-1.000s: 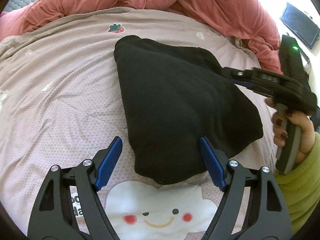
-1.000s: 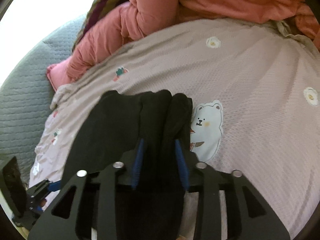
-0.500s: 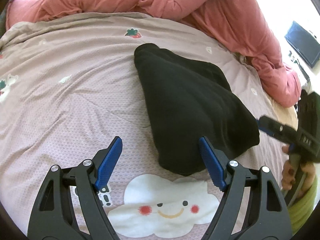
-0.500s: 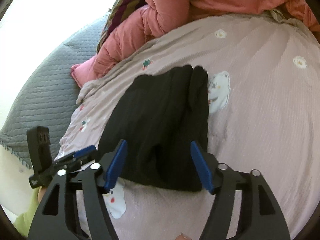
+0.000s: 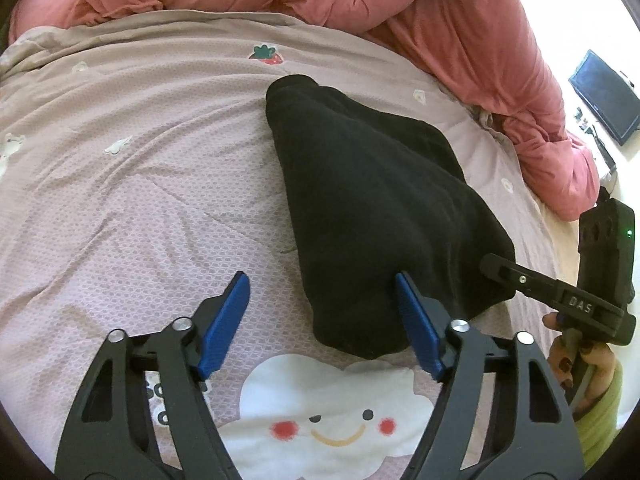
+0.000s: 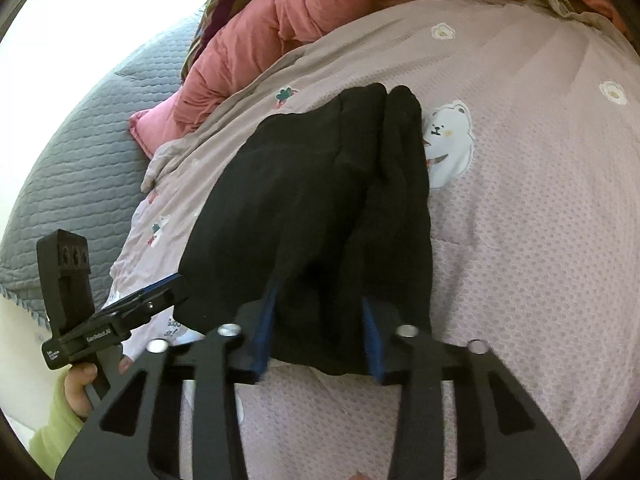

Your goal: Fold small clothes

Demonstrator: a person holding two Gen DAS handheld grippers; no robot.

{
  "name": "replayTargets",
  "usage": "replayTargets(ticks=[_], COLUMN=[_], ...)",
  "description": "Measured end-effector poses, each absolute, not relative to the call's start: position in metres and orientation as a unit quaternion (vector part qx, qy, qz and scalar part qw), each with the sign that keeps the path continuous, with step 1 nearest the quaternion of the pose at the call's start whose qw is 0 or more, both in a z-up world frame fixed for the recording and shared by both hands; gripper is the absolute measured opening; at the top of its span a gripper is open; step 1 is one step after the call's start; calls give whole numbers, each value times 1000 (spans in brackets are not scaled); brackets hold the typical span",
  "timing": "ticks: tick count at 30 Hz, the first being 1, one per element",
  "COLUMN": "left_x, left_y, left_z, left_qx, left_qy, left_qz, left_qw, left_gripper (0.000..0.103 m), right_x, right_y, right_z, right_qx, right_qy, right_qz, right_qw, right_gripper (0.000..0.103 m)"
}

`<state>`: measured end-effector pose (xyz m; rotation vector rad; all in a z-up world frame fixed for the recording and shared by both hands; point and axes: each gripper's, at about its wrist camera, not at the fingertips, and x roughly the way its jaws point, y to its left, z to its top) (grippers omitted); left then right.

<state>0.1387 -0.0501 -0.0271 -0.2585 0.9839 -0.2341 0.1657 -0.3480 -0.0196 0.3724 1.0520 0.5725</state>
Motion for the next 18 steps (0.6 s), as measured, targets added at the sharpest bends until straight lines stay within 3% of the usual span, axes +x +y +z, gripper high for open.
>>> replayTargets(ticks=[3, 13, 16, 18], left_x=[136, 129, 129, 129], left_y=[-53, -55, -55, -55], left_z=[-24, -22, -25, -26], left_qx=[-116, -100, -100, -100], left_qy=[469, 472, 476, 478], left_qz=[-114, -115, -116, -117], left_qw=[868, 868, 866, 865], left_gripper=[57, 57, 57, 57], right_x=[165, 153, 155, 155], right_y=[-345, -351, -351, -355], right_z=[-15, -2, -20, -29], right_qx=[164, 131, 136, 143], right_qy=[488, 480, 495, 500], right_qz=[272, 278, 264, 254], right_qw=[813, 822, 816, 816], right_gripper=[22, 20, 23, 31])
